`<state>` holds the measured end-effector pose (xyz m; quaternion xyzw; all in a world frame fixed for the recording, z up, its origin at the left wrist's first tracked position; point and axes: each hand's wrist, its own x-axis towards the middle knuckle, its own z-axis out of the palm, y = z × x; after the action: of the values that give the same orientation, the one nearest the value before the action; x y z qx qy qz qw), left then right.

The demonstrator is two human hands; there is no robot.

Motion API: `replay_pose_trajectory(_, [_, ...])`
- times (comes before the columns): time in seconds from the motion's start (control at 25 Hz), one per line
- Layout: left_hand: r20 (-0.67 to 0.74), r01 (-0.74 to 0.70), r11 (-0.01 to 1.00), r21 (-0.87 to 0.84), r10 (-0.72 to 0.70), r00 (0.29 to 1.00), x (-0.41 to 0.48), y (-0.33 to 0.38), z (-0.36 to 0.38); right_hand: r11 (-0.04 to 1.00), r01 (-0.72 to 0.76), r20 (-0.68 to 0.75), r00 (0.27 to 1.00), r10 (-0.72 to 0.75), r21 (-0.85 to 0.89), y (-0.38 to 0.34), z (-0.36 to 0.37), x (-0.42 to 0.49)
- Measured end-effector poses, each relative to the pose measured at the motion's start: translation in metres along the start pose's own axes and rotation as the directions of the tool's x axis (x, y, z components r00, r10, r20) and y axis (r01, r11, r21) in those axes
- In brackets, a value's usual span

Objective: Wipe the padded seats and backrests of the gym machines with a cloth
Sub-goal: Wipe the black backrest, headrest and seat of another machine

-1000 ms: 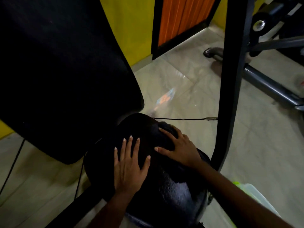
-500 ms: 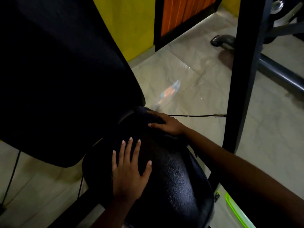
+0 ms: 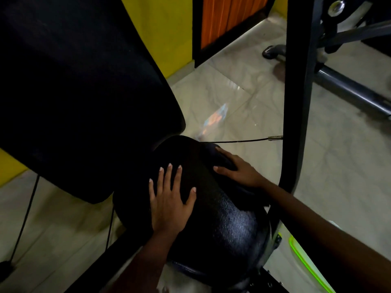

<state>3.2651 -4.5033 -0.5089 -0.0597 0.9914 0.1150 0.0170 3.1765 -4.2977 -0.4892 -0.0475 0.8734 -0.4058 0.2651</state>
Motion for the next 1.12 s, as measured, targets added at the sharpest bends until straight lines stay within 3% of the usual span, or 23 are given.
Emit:
replay_pose_trajectory(0.12, [-0.006, -0.009, 1.000, -0.010, 0.009, 1.000, -0.001, -0.001, 0.002, 1.000, -0.010, -0.005, 1.000, 0.010, -0.010, -0.007, 0.000, 0.016])
replay_pose_trajectory(0.24, [0.005, -0.009, 1.000, -0.016, 0.009, 1.000, -0.001, -0.001, 0.000, 0.998, -0.054, -0.136, 0.989, 0.059, 0.045, 0.012, 0.008, -0.045])
replay_pose_trajectory(0.4, [0.012, -0.050, 0.983, -0.179, 0.053, 0.999, -0.009, 0.001, -0.010, 0.965, -0.083, -0.161, 0.979, 0.125, 0.250, 0.014, 0.007, -0.077])
replay_pose_trajectory(0.48, [-0.017, -0.185, 0.950, -0.251, 0.187, 0.982, -0.034, 0.009, -0.013, 0.951, -0.094, -0.101, 0.987, 0.128, 0.294, 0.009, 0.001, -0.073])
replay_pose_trajectory(0.56, [-0.044, -0.317, 0.932, -0.176, 0.314, 0.948, -0.058, 0.016, -0.010, 0.938, -0.073, -0.121, 0.985, 0.121, 0.339, 0.009, 0.004, -0.081])
replay_pose_trajectory(0.68, [-0.058, -0.320, 0.937, -0.140, 0.315, 0.947, -0.059, 0.014, -0.006, 0.919, -0.085, -0.291, 0.934, 0.209, 0.385, 0.017, 0.026, -0.113])
replay_pose_trajectory(0.76, [-0.059, -0.323, 0.936, -0.142, 0.318, 0.946, -0.055, 0.013, -0.006, 0.912, -0.051, -0.494, 0.828, 0.266, 0.406, 0.015, 0.051, -0.136])
replay_pose_trajectory(0.88, [-0.053, -0.329, 0.935, -0.136, 0.325, 0.944, -0.056, 0.012, -0.003, 0.926, -0.095, -0.702, 0.626, 0.341, 0.365, 0.004, 0.098, -0.160])
replay_pose_trajectory(0.96, [-0.049, -0.329, 0.934, -0.137, 0.325, 0.944, -0.057, 0.012, -0.003, 0.927, -0.174, -0.752, 0.545, 0.371, 0.332, -0.011, 0.128, -0.173])
replay_pose_trajectory(1.04, [-0.037, -0.331, 0.934, -0.132, 0.329, 0.944, -0.054, 0.011, -0.002, 0.954, -0.198, -0.761, 0.576, 0.299, 0.225, -0.019, 0.154, -0.185])
replay_pose_trajectory(1.12, [-0.018, -0.341, 0.922, -0.184, 0.344, 0.939, -0.055, 0.010, -0.004, 0.973, -0.232, -0.741, 0.655, 0.150, -0.009, -0.017, 0.177, -0.201])
